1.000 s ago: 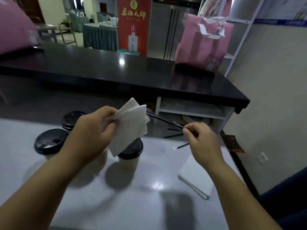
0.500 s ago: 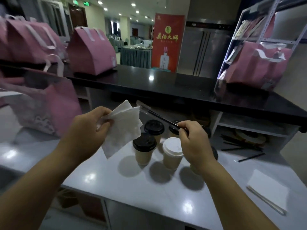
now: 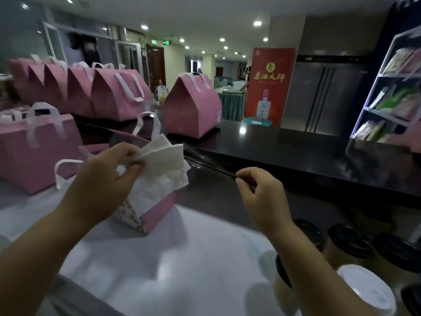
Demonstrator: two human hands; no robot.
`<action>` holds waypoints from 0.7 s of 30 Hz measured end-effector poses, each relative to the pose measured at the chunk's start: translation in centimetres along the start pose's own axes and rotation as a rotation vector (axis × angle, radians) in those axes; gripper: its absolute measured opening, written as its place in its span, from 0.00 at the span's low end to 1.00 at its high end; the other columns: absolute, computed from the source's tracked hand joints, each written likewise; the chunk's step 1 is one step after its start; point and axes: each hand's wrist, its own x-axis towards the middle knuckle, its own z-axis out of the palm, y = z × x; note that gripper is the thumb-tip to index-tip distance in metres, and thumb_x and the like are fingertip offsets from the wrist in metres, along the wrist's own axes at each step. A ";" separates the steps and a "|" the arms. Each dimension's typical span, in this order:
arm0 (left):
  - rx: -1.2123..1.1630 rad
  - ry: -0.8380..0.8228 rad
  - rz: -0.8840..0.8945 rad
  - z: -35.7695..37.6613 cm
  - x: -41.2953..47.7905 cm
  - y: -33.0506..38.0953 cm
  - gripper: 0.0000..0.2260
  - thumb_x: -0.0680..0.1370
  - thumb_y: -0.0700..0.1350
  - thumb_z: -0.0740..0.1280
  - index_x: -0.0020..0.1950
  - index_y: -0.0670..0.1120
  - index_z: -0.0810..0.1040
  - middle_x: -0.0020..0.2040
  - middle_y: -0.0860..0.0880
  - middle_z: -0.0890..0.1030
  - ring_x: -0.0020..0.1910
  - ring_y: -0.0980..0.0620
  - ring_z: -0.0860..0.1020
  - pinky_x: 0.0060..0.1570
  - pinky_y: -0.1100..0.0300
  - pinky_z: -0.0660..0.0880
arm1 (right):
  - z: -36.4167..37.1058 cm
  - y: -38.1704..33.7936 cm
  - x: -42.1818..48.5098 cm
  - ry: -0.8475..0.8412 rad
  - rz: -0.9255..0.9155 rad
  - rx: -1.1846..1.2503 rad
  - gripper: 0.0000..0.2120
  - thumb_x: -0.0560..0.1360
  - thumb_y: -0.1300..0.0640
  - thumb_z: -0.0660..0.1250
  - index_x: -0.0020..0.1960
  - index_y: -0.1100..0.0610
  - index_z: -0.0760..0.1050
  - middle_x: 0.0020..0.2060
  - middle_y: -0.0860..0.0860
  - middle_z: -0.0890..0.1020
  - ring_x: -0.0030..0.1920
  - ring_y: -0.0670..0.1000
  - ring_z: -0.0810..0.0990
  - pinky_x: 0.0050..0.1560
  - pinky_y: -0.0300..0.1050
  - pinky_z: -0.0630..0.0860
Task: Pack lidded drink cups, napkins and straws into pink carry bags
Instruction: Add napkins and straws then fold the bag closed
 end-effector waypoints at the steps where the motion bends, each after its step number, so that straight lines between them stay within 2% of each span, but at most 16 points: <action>1: 0.006 0.021 0.002 -0.1 1.1 -1.5 0.05 0.72 0.35 0.69 0.46 0.42 0.78 0.35 0.49 0.76 0.29 0.53 0.72 0.32 0.67 0.67 | 1.4 -0.6 1.2 0.001 -0.017 0.015 0.05 0.74 0.63 0.69 0.48 0.58 0.80 0.42 0.50 0.82 0.43 0.49 0.80 0.46 0.48 0.79; 3: 0.012 0.067 -0.004 -0.6 3.1 -4.7 0.05 0.73 0.37 0.69 0.47 0.43 0.78 0.36 0.51 0.76 0.28 0.57 0.70 0.29 0.65 0.63 | 4.0 -1.7 3.8 0.004 -0.062 0.037 0.05 0.73 0.63 0.69 0.48 0.58 0.81 0.42 0.51 0.83 0.44 0.49 0.81 0.46 0.50 0.79; 5: 0.008 0.112 -0.021 -1.0 4.9 -7.9 0.04 0.74 0.41 0.68 0.48 0.46 0.77 0.37 0.56 0.75 0.29 0.56 0.72 0.29 0.64 0.62 | 6.4 -2.8 6.2 0.002 -0.112 0.027 0.06 0.73 0.64 0.70 0.48 0.58 0.81 0.42 0.51 0.83 0.43 0.50 0.81 0.45 0.51 0.79; 8: -0.004 0.160 -0.043 -1.7 7.2 -12.2 0.04 0.74 0.42 0.68 0.48 0.47 0.76 0.41 0.69 0.76 0.34 0.63 0.75 0.31 0.69 0.65 | 9.5 -4.7 9.4 -0.061 -0.187 -0.028 0.06 0.73 0.64 0.70 0.49 0.59 0.82 0.43 0.52 0.82 0.43 0.52 0.81 0.45 0.53 0.79; 9: -0.001 0.162 -0.041 -1.8 8.0 -13.6 0.05 0.74 0.41 0.69 0.48 0.47 0.76 0.42 0.71 0.75 0.34 0.65 0.74 0.32 0.71 0.65 | 10.4 -5.3 10.3 -0.093 -0.218 -0.049 0.06 0.73 0.64 0.70 0.49 0.59 0.82 0.43 0.52 0.82 0.43 0.52 0.81 0.45 0.52 0.78; 12: 0.017 0.140 -0.018 -1.8 10.0 -17.5 0.05 0.73 0.41 0.70 0.48 0.46 0.76 0.36 0.54 0.77 0.28 0.58 0.74 0.31 0.69 0.67 | 13.1 -7.2 13.0 -0.211 -0.305 -0.155 0.07 0.73 0.64 0.68 0.49 0.59 0.82 0.44 0.53 0.81 0.42 0.54 0.79 0.42 0.52 0.77; 14: 0.008 0.102 0.014 -1.6 11.3 -19.8 0.06 0.73 0.40 0.71 0.47 0.45 0.77 0.35 0.50 0.76 0.26 0.55 0.70 0.32 0.67 0.68 | 15.2 -8.4 14.4 -0.311 -0.353 -0.281 0.08 0.75 0.62 0.65 0.50 0.58 0.82 0.45 0.53 0.80 0.43 0.55 0.78 0.42 0.51 0.76; 16: 0.012 0.063 0.053 -1.2 12.5 -22.0 0.07 0.71 0.37 0.71 0.46 0.44 0.78 0.34 0.51 0.75 0.25 0.57 0.69 0.32 0.69 0.67 | 17.6 -9.4 15.6 -0.400 -0.384 -0.435 0.09 0.76 0.60 0.63 0.51 0.57 0.81 0.47 0.52 0.77 0.45 0.56 0.76 0.42 0.51 0.76; 18: -0.039 0.015 0.069 -0.7 13.5 -24.1 0.08 0.71 0.35 0.71 0.46 0.46 0.78 0.33 0.56 0.77 0.27 0.61 0.73 0.32 0.71 0.67 | 20.1 -10.5 16.6 -0.467 -0.397 -0.605 0.09 0.76 0.60 0.62 0.51 0.56 0.79 0.47 0.51 0.74 0.46 0.55 0.75 0.38 0.49 0.74; 21: -0.238 -0.094 0.062 0.2 14.7 -27.0 0.13 0.72 0.37 0.69 0.43 0.56 0.74 0.37 0.64 0.78 0.31 0.67 0.75 0.32 0.76 0.67 | 23.5 -11.8 17.9 -0.591 -0.359 -0.836 0.09 0.74 0.63 0.62 0.51 0.56 0.77 0.46 0.51 0.74 0.45 0.56 0.76 0.29 0.43 0.60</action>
